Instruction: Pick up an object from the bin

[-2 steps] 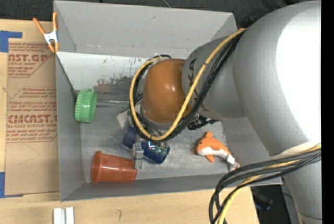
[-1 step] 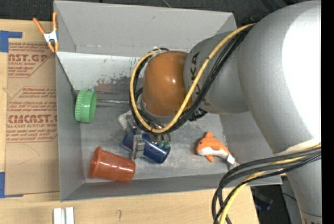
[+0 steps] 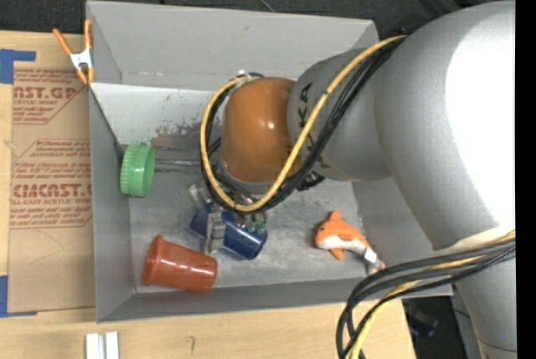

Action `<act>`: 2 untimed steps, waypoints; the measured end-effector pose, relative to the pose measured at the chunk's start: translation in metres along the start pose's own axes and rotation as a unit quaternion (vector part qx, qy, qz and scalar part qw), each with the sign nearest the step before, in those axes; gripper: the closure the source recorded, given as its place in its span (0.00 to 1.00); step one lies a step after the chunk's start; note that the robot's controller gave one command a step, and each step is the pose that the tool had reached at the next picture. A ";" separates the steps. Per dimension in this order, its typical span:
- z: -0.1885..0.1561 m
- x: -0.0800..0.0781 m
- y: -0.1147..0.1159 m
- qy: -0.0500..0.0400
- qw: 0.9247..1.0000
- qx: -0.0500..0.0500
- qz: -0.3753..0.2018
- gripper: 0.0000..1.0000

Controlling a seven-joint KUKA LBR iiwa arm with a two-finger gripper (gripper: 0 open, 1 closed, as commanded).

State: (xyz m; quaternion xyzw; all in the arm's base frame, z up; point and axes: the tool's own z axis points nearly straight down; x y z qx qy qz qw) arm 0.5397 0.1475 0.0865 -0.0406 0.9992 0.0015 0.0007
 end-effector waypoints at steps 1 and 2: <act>0.004 -0.020 -0.036 0.001 1.000 0.000 0.001 1.00; -0.101 0.013 -0.055 0.000 1.000 0.001 -0.019 1.00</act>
Offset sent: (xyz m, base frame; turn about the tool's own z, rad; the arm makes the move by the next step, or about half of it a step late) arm -0.0089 -0.0573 0.1017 -0.0371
